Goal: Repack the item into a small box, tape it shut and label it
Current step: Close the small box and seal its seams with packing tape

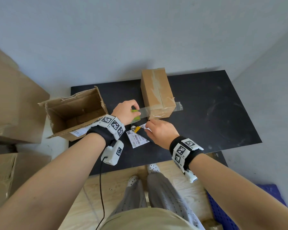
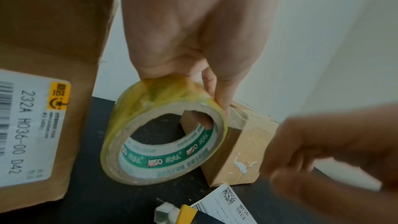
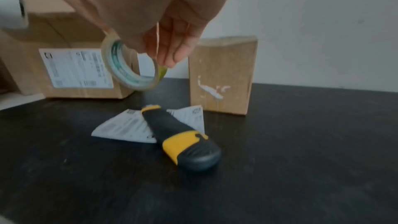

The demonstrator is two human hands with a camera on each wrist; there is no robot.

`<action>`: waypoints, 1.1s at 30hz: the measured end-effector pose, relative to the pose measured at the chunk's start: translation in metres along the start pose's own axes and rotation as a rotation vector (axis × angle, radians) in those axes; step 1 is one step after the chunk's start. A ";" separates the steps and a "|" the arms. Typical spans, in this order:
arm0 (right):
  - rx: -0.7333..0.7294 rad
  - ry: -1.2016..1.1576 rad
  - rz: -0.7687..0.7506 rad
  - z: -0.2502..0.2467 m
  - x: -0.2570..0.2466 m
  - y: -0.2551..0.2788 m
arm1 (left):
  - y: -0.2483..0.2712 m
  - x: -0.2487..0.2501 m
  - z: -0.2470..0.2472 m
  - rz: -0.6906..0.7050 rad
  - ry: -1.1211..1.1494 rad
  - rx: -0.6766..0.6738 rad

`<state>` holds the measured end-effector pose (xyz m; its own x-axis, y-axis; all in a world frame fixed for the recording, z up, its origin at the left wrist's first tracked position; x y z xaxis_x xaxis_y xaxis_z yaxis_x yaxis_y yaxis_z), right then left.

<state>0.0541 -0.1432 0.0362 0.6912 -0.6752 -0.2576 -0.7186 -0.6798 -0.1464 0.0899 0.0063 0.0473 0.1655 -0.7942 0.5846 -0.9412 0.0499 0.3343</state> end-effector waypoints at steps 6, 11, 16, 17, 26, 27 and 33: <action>-0.564 0.033 0.338 0.050 0.012 0.010 | 0.000 -0.004 -0.001 0.013 -0.019 -0.012; -0.580 0.069 0.377 0.067 0.014 0.012 | 0.002 -0.005 0.001 0.008 -0.010 -0.010; -0.567 0.095 0.429 0.063 0.013 0.022 | 0.004 -0.004 0.002 0.014 0.008 0.001; -0.568 0.057 0.453 0.059 0.013 0.026 | 0.004 -0.004 0.002 0.013 0.005 0.003; -0.572 -0.300 0.667 0.005 0.007 0.060 | 0.003 -0.003 0.006 -0.033 -0.047 0.038; -0.557 -0.315 0.675 0.001 0.004 0.062 | 0.003 -0.002 0.006 -0.031 -0.055 0.039; -0.469 -0.381 0.664 -0.006 -0.009 0.055 | 0.002 0.001 0.007 -0.034 -0.096 0.034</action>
<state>0.0090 -0.1764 0.0366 0.0121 -0.8867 -0.4622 -0.7987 -0.2867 0.5290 0.0863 0.0014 0.0432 0.1704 -0.8494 0.4994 -0.9451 0.0026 0.3269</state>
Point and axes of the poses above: each hand's wrist, its own y-axis away from the middle knuckle, its own z-axis out of the palm, x = y × z, the point moved 4 cm from there along -y, towards the middle knuckle, and after that the axes turned 2 degrees about -x, right-handed, at the moved point
